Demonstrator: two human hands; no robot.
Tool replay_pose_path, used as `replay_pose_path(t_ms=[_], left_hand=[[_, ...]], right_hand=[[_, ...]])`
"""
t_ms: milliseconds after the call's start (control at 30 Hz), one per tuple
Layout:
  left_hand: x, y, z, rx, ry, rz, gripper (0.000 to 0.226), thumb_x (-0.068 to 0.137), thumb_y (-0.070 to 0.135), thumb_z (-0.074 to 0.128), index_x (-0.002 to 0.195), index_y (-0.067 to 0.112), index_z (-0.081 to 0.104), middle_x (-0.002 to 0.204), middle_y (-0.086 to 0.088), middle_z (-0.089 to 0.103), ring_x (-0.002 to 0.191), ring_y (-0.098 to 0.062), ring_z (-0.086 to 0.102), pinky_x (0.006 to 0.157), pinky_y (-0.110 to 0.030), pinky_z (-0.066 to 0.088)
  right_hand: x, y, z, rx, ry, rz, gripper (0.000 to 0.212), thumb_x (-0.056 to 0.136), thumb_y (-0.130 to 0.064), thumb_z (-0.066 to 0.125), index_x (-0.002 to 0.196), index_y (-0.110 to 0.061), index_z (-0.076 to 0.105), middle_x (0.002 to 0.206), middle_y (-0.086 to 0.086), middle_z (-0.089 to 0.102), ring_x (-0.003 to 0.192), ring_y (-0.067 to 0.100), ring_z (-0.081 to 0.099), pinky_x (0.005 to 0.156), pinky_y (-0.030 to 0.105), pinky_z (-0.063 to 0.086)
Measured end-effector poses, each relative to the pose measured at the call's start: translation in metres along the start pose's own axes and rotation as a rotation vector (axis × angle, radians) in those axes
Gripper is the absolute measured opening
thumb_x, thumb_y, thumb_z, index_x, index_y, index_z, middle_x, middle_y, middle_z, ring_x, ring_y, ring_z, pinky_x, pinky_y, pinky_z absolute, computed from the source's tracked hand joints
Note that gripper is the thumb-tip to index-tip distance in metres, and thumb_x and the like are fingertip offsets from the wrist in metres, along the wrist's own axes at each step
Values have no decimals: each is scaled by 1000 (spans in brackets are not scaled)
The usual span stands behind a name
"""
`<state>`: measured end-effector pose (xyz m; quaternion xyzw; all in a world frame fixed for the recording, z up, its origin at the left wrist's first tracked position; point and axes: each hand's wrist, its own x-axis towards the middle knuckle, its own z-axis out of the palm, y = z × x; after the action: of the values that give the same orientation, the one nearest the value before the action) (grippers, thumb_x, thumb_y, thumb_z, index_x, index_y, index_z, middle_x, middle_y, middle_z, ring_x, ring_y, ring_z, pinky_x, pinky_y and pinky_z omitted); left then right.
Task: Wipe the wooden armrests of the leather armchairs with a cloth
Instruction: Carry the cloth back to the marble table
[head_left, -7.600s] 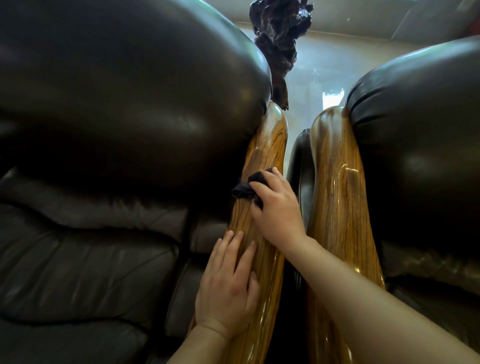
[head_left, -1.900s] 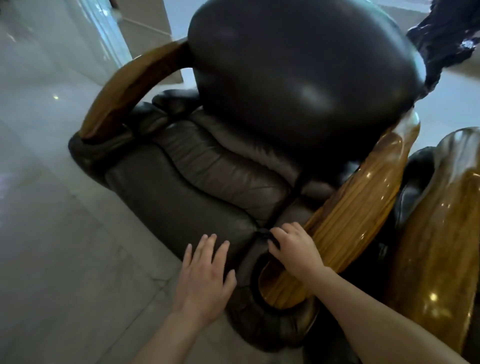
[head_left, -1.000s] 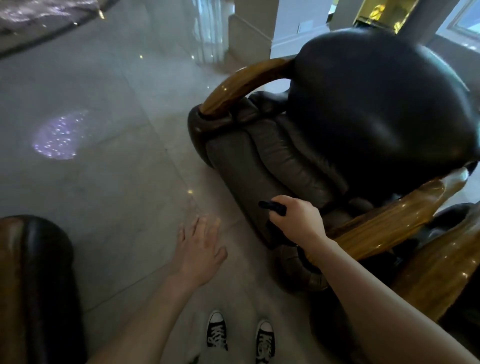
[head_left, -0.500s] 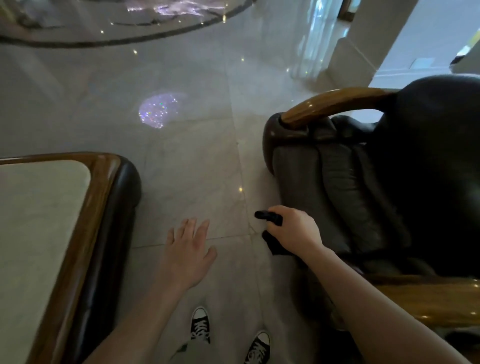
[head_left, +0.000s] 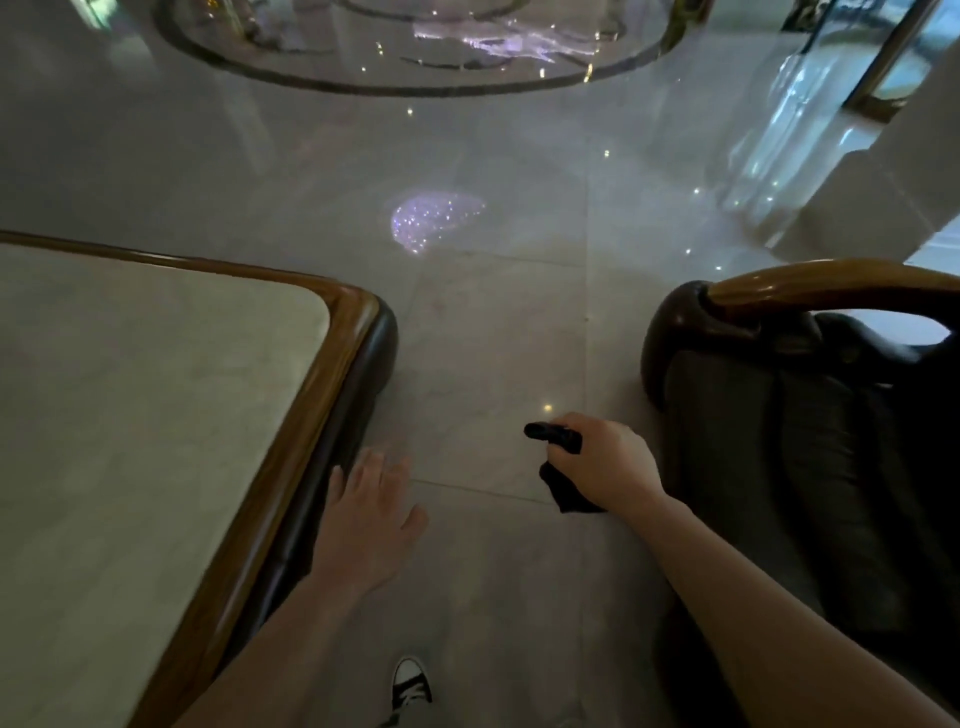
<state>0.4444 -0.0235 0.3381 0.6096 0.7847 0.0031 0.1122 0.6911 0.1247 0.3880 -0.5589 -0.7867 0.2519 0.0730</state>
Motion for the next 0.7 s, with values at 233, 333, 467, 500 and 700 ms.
replay_pose_path(t_ms=[233,333,467,500,700], left_hand=[[-3,-111,-13,-18,28,-132,68,95,55,33,153,22,23,159,-12,26,147,-30,20,118,-52,17],[-2,-145,-13,-36,12,-194,68,96,56,28,155,25,13,162,-7,17,149,-26,10,119,-49,9],[3,-175,-14,-55,24,-267,68,96,57,26,155,26,13,162,-5,16,150,-26,9,119,-50,9],[5,-180,-13,-58,17,-290,68,96,57,24,155,26,11,163,-5,14,150,-25,7,120,-50,8],[29,-201,-8,-16,-3,-418,68,95,59,15,155,27,9,164,-4,10,150,-25,6,120,-49,8]], right_hand=[[46,-106,53,-29,-61,-85,19,86,-39,57,103,-38,65,77,-11,64,68,15,59,54,27,44],[64,-140,68,-47,-103,-136,16,89,-37,56,102,-35,66,78,-9,66,65,12,60,55,29,50],[91,-175,85,-48,-190,-216,9,92,-38,54,96,-38,63,76,-9,65,65,11,60,52,27,44],[98,-182,89,-44,-200,-229,8,92,-37,54,92,-39,62,74,-10,65,63,10,60,51,27,43],[160,-213,108,-24,-275,-291,12,88,-36,56,95,-42,64,76,-8,67,66,11,63,58,31,54]])
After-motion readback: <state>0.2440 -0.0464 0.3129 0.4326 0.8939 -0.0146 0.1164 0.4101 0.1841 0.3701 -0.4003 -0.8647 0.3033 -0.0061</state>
